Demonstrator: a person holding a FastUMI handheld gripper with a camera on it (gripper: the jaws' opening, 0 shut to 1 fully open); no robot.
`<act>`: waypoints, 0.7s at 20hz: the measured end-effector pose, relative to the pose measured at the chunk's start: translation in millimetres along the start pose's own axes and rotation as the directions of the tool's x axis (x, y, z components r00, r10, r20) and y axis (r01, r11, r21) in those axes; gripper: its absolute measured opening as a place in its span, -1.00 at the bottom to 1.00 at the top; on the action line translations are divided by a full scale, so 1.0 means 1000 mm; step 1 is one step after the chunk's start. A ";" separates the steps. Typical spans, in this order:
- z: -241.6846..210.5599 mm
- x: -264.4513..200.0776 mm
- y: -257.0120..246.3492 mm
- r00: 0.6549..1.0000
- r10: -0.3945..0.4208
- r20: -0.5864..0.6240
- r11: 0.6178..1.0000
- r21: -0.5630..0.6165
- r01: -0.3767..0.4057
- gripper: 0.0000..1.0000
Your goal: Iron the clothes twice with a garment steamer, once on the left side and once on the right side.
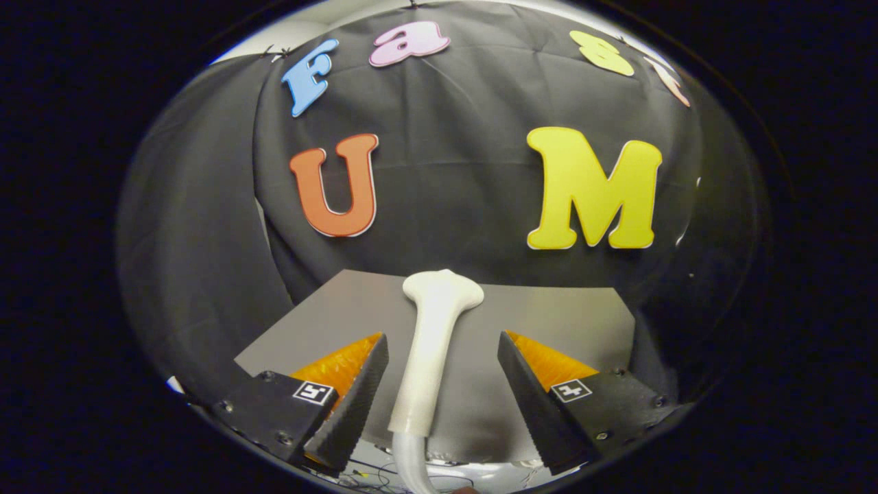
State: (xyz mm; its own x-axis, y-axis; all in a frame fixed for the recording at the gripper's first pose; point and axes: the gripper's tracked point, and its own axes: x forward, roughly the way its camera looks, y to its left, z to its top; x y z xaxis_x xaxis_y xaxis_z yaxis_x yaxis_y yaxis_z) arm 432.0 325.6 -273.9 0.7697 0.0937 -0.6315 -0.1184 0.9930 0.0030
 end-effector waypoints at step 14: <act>-0.036 0.060 0.009 0.961 -0.053 -0.271 0.998 0.012 0.059 0.52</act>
State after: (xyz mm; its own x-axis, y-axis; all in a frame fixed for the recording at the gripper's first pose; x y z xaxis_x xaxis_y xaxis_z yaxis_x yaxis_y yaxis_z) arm 454.4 337.2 -340.0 0.5758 0.0173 -0.8174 -0.0653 0.9976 -0.0249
